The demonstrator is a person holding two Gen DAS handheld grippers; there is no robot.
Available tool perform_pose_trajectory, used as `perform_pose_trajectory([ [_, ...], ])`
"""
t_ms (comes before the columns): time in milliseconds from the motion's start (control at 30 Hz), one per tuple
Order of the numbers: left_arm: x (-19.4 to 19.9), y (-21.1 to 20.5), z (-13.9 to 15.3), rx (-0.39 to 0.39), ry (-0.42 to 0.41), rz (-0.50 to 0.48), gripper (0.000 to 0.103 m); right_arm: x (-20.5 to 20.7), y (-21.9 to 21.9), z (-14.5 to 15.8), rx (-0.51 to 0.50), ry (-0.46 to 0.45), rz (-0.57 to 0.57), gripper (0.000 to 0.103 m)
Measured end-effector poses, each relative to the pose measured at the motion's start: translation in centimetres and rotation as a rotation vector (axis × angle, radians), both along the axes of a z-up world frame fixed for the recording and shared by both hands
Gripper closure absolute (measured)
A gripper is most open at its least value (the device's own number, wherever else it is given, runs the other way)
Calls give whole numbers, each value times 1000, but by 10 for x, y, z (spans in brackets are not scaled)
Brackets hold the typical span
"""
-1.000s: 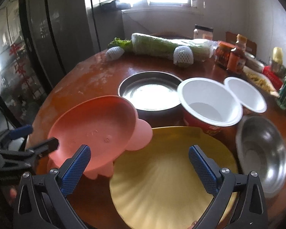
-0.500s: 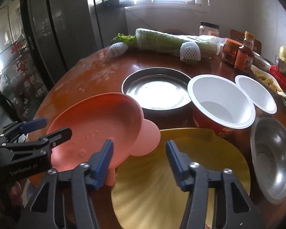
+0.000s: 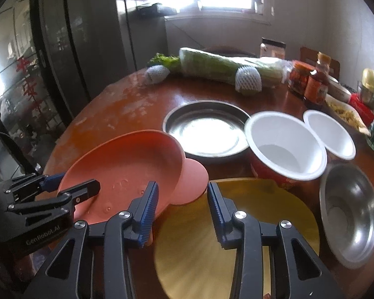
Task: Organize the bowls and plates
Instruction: 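Close the left gripper on the pink plate rim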
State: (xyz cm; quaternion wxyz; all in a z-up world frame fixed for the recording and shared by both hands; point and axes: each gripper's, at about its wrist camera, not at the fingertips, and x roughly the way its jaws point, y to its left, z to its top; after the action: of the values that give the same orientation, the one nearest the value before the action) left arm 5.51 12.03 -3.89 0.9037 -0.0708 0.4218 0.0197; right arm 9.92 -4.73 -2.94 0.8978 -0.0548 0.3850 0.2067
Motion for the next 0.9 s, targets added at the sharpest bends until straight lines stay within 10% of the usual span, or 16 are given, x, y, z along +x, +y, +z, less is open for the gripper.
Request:
perform_pose_trajectory([
  [900, -11, 42, -13, 37, 36, 109, 60, 45, 86, -21, -82, 35, 163, 60],
])
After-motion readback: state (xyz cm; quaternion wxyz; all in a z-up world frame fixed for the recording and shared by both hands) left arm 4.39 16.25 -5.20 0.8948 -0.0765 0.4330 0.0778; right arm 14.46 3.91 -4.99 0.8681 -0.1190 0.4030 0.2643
